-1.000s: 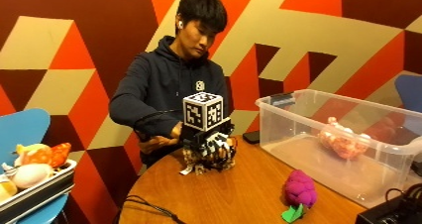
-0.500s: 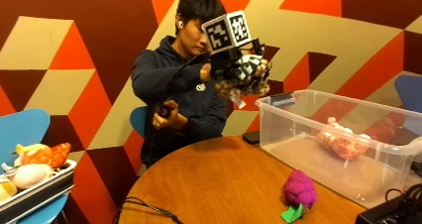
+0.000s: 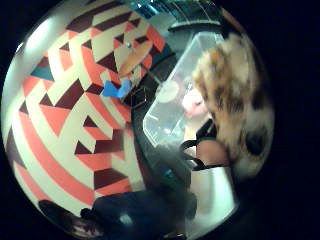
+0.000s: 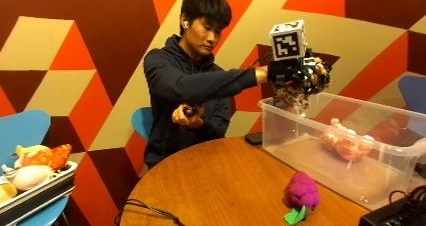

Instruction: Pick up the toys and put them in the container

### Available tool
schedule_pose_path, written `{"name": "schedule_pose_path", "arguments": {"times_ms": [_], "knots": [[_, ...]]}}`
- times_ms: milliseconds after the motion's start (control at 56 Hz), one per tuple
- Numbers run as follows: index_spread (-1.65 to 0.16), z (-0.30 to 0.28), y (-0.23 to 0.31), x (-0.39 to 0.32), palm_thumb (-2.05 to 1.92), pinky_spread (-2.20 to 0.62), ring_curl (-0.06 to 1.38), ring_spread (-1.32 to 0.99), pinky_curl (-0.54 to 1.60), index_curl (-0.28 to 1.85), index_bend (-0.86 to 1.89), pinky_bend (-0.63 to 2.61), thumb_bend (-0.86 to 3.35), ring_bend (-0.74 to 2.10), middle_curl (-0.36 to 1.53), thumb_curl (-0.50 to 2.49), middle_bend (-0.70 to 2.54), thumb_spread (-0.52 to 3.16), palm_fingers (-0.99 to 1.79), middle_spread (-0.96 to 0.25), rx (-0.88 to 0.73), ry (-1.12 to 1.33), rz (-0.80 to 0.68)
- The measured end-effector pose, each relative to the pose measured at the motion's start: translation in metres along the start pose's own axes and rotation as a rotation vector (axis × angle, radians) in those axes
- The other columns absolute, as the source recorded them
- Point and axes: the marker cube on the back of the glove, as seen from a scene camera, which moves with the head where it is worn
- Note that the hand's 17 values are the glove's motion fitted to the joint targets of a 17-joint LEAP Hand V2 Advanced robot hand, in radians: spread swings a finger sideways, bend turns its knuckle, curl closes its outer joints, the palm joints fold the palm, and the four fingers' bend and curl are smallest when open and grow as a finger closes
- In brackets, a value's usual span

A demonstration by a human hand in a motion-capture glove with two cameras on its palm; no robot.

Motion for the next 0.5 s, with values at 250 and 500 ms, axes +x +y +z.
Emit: {"name": "schedule_pose_path", "arguments": {"times_ms": [250, 500], "knots": [[-0.27, 0.009, -0.007, 0.025, 0.16, -0.16, 0.4, -0.19, 0.46, 0.15, 0.26, 1.15, -0.04, 0.95, 0.7, 0.73, 0.31, 1.06, -0.06, -0.12, -0.07, -0.149, 0.075], [-0.25, -0.016, 0.023, 0.17, 0.19, -0.04, 0.32, -0.14, 0.37, 0.25, 0.27, 0.97, 0.04, 0.78, 0.66, 0.57, 0.36, 1.32, -0.04, -0.07, -0.16, -0.156, 0.113]]}}
